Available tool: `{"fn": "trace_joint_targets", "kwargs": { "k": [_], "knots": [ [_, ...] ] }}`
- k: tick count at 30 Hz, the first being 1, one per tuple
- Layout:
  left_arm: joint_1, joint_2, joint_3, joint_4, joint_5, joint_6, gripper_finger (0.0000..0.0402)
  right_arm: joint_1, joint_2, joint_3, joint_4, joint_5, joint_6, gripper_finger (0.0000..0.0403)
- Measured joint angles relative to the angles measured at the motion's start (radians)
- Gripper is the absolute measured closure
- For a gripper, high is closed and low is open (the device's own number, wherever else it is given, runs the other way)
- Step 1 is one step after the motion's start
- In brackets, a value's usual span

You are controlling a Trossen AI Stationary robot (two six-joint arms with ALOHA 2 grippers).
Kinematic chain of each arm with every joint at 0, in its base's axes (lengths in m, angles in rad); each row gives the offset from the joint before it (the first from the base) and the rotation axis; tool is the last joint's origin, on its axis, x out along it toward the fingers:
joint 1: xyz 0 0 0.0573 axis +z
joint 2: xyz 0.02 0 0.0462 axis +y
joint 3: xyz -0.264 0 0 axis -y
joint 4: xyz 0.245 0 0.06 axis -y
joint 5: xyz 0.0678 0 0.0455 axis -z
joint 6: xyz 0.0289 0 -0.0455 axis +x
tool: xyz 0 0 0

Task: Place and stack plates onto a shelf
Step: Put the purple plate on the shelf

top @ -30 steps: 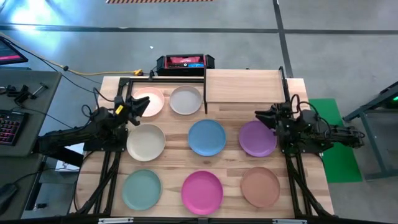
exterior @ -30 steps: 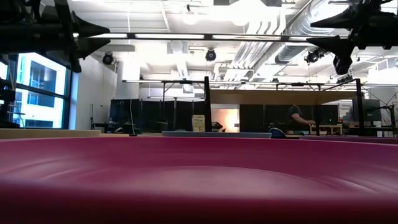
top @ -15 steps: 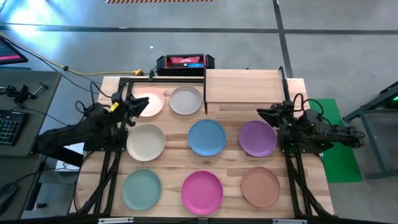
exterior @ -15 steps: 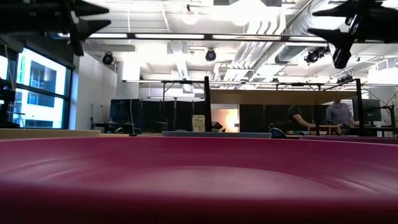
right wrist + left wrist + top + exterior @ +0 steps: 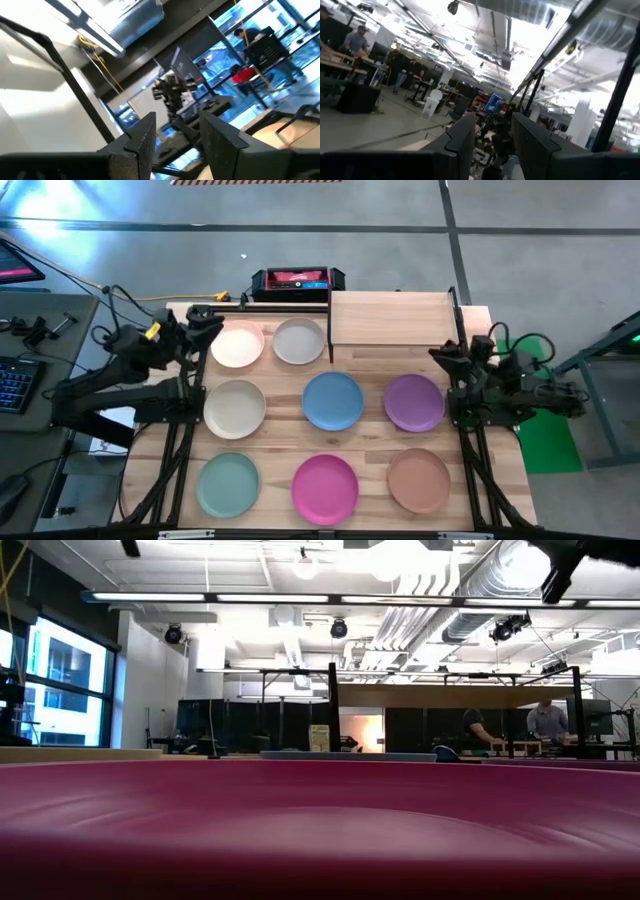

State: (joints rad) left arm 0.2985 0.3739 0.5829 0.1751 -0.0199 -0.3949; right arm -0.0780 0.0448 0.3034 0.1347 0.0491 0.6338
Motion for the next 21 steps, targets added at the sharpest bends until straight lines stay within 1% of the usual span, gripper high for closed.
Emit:
{"fn": "trace_joint_targets", "kwargs": {
  "k": [6,10,16,21],
  "knots": [
    [0.0,0.087,0.139,-0.131,0.017,0.082,0.0284,0.0,0.09,0.236,-0.278,0.0,-0.164,0.0267],
    [0.0,0.143,0.209,-0.241,0.017,0.091,0.0284,0.0,0.181,0.418,-0.525,0.001,-0.206,0.0267],
    [0.0,0.192,0.263,-0.415,0.017,0.091,0.0284,0.0,0.358,0.648,-0.884,0.038,-0.185,0.0267],
    [0.0,0.214,0.263,-0.477,0.017,0.085,0.0284,0.0,0.511,0.748,-1.088,0.05,-0.087,0.0267]
  ]
}}
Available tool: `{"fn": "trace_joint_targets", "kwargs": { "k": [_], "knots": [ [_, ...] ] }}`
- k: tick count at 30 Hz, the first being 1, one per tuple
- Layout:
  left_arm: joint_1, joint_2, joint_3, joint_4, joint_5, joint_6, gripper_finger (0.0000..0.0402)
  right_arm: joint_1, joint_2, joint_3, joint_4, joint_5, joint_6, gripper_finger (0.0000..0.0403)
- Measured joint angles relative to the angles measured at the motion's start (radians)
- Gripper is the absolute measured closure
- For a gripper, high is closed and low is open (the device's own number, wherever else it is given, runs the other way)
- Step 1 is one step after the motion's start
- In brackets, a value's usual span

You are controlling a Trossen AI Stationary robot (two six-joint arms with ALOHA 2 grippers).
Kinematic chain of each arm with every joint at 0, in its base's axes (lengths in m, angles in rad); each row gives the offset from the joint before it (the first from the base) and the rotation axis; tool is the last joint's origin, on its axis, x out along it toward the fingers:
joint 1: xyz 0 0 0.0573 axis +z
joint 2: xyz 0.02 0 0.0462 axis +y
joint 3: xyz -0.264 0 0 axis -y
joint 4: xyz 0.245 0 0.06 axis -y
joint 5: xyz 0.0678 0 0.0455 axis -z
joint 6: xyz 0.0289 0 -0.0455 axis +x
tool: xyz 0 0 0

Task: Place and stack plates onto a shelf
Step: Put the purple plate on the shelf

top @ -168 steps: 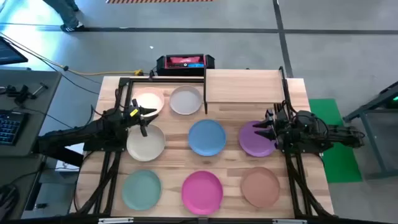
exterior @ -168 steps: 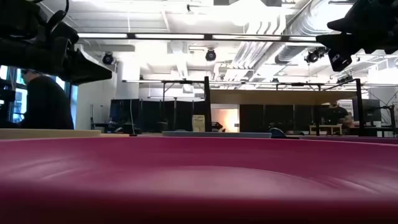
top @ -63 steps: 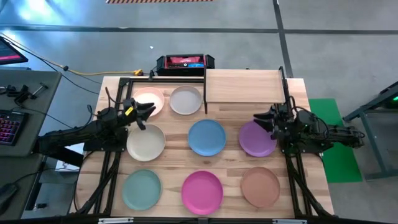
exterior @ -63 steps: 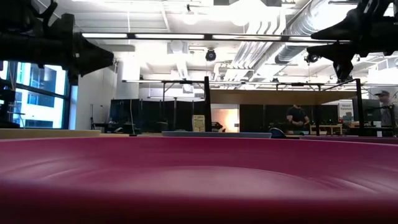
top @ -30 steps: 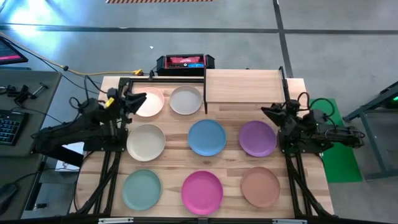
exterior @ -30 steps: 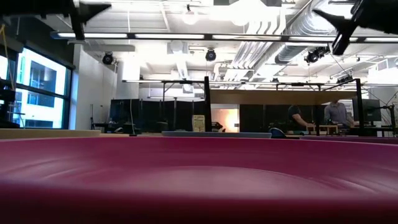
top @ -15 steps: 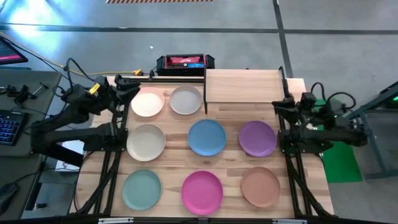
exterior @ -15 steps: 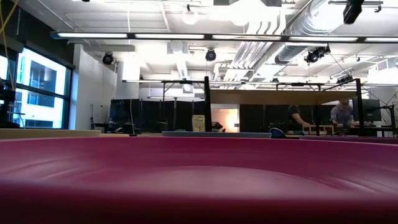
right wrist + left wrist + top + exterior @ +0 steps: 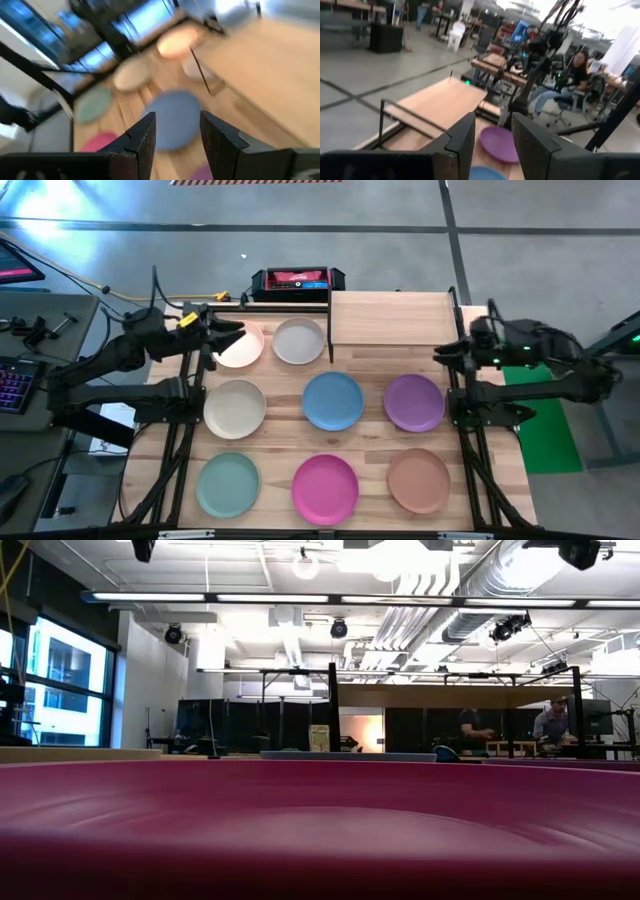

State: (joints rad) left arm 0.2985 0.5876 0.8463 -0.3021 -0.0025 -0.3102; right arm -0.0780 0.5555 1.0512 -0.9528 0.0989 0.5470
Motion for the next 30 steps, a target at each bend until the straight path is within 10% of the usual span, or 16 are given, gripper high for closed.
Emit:
{"fn": "trace_joint_targets", "kwargs": {
  "k": [14,30],
  "knots": [
    [0.0,0.027,0.0,-0.113,0.032,0.01,0.0284,0.014,0.323,-0.016,-0.098,-0.178,0.285,0.0267],
    [0.0,0.029,0.0,-0.176,0.106,0.033,0.0284,0.228,0.655,-0.018,-0.096,-0.114,0.632,0.0267]
  ]
}}
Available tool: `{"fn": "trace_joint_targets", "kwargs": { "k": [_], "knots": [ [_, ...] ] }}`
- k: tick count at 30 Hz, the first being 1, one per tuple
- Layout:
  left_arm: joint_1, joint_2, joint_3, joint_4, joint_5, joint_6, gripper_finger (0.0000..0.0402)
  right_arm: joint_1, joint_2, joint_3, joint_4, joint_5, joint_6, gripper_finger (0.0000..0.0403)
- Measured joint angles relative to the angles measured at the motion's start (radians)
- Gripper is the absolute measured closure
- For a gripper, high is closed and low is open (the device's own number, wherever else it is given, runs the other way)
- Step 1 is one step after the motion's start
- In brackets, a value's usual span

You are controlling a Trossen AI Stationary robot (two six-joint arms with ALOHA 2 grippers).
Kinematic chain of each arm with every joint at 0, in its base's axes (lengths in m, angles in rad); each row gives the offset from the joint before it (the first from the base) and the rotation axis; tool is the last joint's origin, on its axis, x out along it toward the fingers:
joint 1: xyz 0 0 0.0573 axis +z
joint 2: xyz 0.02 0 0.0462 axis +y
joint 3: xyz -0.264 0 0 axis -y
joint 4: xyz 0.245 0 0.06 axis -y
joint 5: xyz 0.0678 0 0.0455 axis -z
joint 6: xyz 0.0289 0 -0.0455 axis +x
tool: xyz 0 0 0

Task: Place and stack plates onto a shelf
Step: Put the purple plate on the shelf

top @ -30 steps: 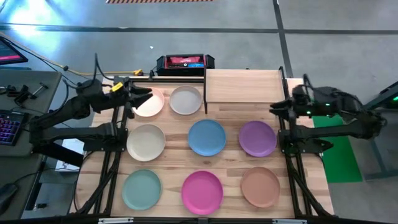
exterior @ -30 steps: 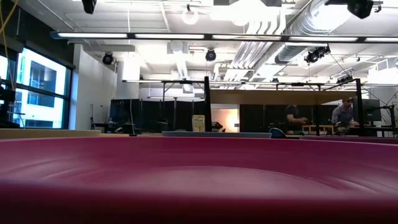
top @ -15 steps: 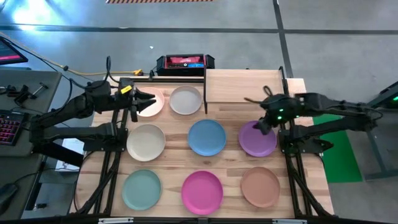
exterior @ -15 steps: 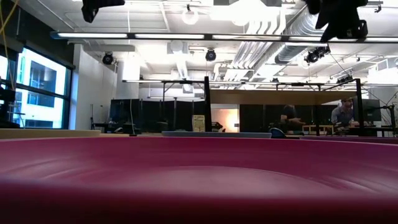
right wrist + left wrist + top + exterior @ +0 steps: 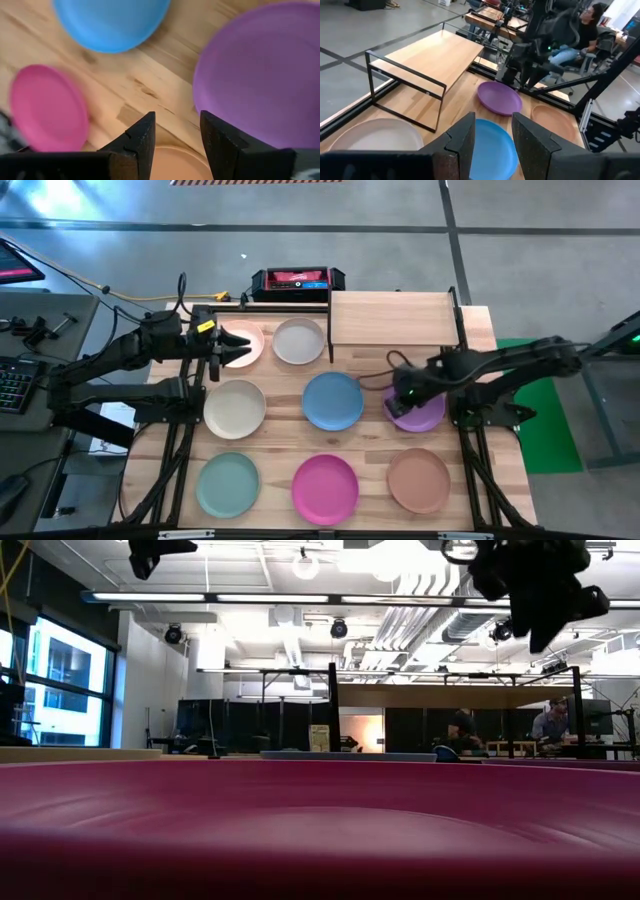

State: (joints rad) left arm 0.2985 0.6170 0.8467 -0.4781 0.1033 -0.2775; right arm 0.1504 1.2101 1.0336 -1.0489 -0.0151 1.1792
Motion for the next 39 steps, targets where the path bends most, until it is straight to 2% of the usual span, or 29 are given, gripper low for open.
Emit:
{"fn": "trace_joint_targets", "kwargs": {
  "k": [6,19,39],
  "knots": [
    [0.0,0.002,0.0,-0.012,0.05,0.018,0.0284,0.06,0.129,0.0,0.019,0.041,0.078,0.0267],
    [0.0,0.002,0.0,-0.107,0.052,0.037,0.0284,0.089,0.357,-0.001,0.052,0.049,0.104,0.0267],
    [0.0,0.002,0.0,-0.139,0.051,0.047,0.0284,0.089,0.498,-0.001,0.08,0.094,0.104,0.0267]
  ]
}}
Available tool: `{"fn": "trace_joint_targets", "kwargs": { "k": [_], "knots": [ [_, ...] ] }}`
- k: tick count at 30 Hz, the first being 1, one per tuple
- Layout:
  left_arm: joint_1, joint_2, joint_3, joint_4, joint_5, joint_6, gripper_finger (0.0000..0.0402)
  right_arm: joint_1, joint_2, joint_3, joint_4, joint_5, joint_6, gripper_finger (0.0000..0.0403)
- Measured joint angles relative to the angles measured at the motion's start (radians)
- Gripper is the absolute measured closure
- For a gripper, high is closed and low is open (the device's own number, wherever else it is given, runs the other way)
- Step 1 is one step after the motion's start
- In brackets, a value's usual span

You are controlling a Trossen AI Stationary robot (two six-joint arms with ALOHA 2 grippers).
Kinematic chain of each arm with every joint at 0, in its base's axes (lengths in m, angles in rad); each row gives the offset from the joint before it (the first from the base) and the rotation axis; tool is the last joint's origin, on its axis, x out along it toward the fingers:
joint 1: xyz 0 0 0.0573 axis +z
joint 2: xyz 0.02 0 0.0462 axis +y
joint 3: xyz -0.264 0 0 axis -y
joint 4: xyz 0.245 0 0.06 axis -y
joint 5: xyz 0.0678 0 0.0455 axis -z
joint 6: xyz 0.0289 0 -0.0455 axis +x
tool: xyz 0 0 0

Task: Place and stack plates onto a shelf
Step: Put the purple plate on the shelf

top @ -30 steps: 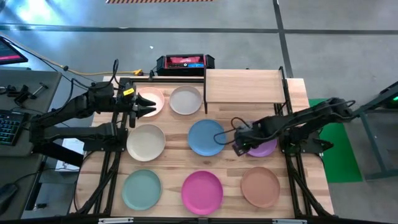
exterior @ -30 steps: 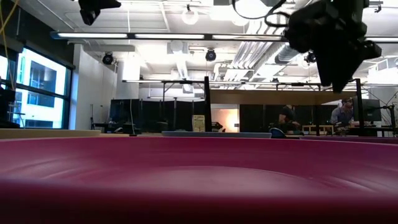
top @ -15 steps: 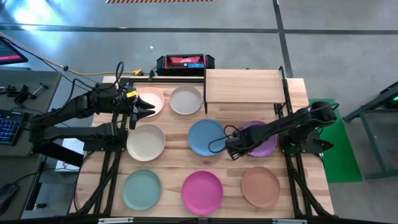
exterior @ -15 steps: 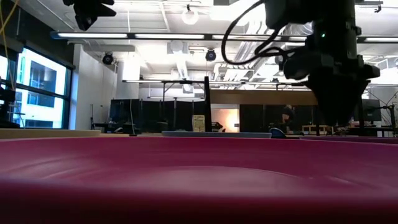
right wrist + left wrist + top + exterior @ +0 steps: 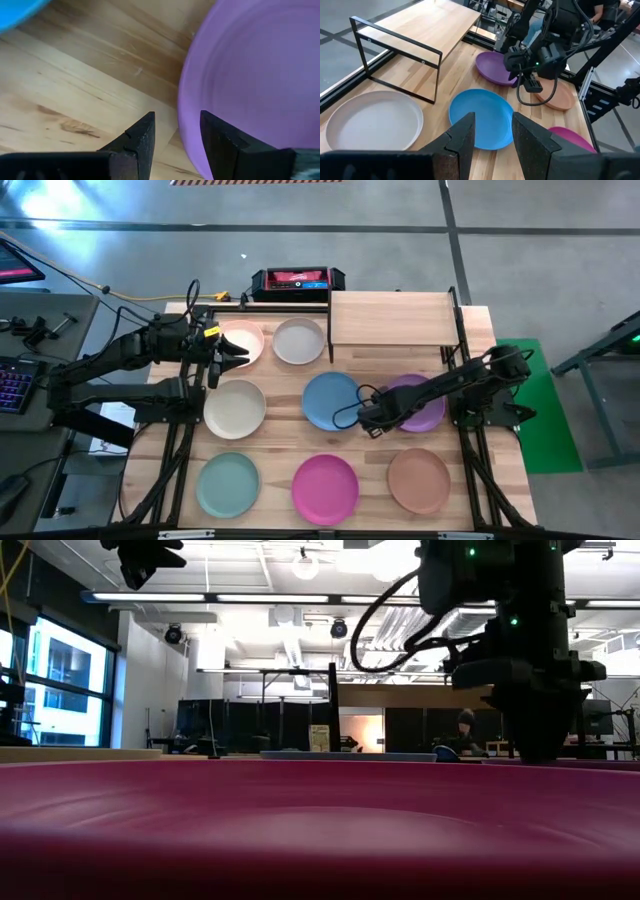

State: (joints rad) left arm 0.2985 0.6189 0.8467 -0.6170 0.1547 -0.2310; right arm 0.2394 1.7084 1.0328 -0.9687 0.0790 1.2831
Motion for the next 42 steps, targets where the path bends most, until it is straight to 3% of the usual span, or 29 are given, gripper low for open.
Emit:
{"fn": "trace_joint_targets", "kwargs": {
  "k": [19,33,42],
  "knots": [
    [0.0,0.0,0.0,0.0,-0.007,0.0,0.0284,-0.004,0.048,0.0,0.001,-0.001,0.022,0.027],
    [0.0,0.0,0.0,0.0,-0.008,0.0,0.0284,-0.004,0.048,0.0,0.001,-0.014,0.019,0.0396],
    [0.0,0.0,0.0,0.0,-0.009,0.0,0.0284,-0.003,0.047,0.0,-0.003,-0.05,0.026,0.0401]
  ]
}}
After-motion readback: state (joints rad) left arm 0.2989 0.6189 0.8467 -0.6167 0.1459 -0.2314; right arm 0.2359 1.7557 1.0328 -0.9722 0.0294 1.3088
